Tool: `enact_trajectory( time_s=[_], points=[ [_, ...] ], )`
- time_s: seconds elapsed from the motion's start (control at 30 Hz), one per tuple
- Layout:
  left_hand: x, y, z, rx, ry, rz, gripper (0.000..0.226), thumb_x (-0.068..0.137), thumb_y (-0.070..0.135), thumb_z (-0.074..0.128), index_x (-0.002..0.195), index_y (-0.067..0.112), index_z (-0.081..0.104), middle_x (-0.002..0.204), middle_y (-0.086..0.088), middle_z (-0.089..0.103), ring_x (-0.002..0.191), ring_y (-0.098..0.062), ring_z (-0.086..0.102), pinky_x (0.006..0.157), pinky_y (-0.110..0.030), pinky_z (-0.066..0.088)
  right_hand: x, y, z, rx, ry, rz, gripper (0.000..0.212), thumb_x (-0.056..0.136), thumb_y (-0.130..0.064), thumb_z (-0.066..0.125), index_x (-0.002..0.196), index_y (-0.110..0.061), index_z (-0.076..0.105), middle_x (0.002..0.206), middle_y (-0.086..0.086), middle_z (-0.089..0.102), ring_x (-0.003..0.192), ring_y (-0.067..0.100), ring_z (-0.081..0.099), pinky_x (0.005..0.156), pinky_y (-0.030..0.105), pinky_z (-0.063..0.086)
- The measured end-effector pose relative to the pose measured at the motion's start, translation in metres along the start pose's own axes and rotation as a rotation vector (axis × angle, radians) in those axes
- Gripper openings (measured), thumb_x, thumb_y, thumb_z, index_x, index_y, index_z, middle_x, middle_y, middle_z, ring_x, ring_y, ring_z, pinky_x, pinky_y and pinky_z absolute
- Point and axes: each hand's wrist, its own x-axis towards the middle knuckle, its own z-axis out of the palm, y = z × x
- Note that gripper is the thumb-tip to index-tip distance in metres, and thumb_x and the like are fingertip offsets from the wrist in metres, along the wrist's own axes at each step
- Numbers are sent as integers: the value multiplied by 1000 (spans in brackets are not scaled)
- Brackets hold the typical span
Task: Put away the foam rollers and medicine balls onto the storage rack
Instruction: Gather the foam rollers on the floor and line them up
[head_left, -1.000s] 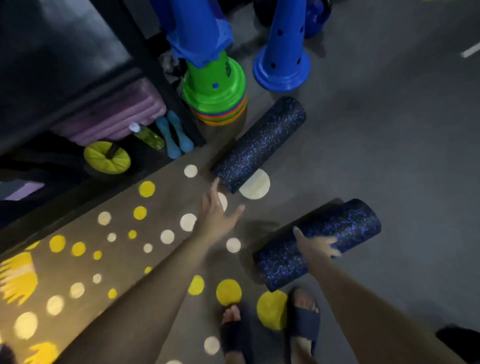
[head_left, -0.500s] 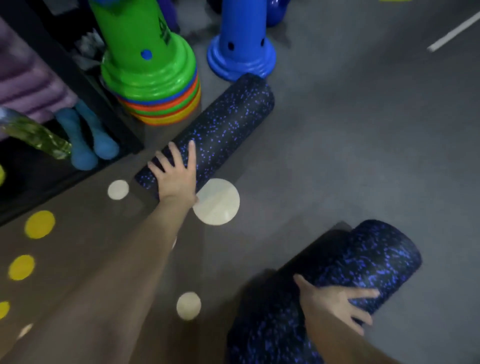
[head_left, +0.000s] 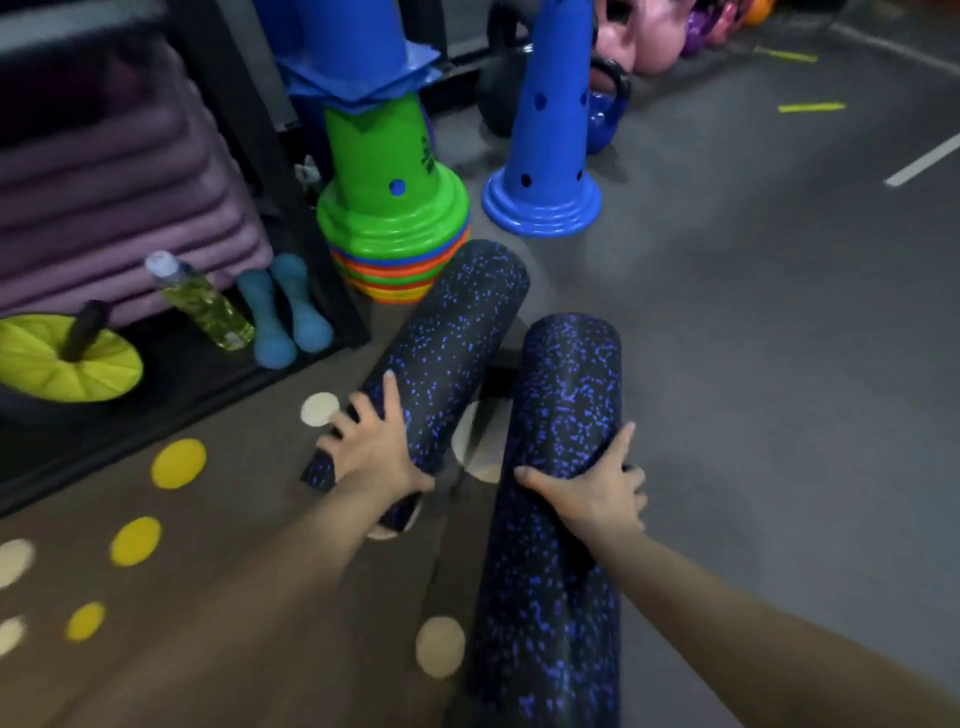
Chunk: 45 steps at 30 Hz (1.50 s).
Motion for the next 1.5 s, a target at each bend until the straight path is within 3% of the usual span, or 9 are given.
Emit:
enact_trajectory(
  time_s=[0.17,0.43,0.6,0.83,0.97,1.07,1.3,1.4,1.5],
  points=[
    [-54,-98,12,-248,-123,-157,159,44,72,87,155,36,-20,149,-11,26,137,-40,34,104,-56,42,-22,-9,46,-49,-113,-209,155,45,-73,88,154,-43,-18,150,17,29,138,44,33,113,59,31],
    [-132,-147,59,-382,-113,-189,154,48,80,77,153,38,-28,142,-4,26,132,-34,32,106,-51,39,-58,4,119,79,-229,-161,144,46,-64,93,153,-42,-1,146,19,30,135,45,36,111,60,36],
    [-189,-167,89,-583,-211,-369,161,42,79,80,152,36,-29,141,-5,23,135,-35,32,110,-49,39,-90,11,128,-73,-304,-304,156,21,-84,79,151,-50,-1,142,17,36,129,45,45,108,62,40],
    [-215,-177,92,-914,-63,-675,155,44,75,85,156,39,-16,147,-14,28,139,-41,33,116,-48,35,-112,-70,159,-397,-343,-699,150,53,-75,83,157,-37,-18,157,19,24,141,43,32,114,57,28],
    [-188,-167,74,-882,-55,-648,144,56,70,85,157,43,-14,152,-16,21,140,-46,27,118,-51,29,-68,-101,161,-285,-450,-736,139,59,-71,84,161,-30,0,159,14,30,142,36,38,117,53,34],
    [-185,-166,78,-871,-84,-638,143,58,71,83,156,47,-19,153,-16,14,141,-46,24,119,-50,26,-45,-93,168,-271,-492,-818,119,55,-94,63,153,-32,32,150,3,50,132,25,54,111,47,44],
    [-191,-175,87,-921,-84,-545,141,58,76,78,151,52,-25,154,-8,17,141,-41,38,116,-50,37,-66,-97,183,-436,-488,-841,89,99,-64,39,162,-20,-6,169,15,-1,152,41,15,123,52,19],
    [-197,-182,85,-890,-115,-464,138,57,76,73,151,52,-24,165,-5,8,146,-36,34,116,-48,37,-75,-97,184,-489,-404,-863,81,104,-57,34,162,-15,-4,167,21,-6,151,45,11,122,49,14],
    [-212,-195,70,-773,-42,-308,118,73,69,71,160,44,-5,170,-2,5,153,-27,25,120,-42,33,-106,-100,190,-559,-221,-1135,67,107,-43,34,161,-11,10,167,23,-7,153,42,5,123,51,8]
  ],
)
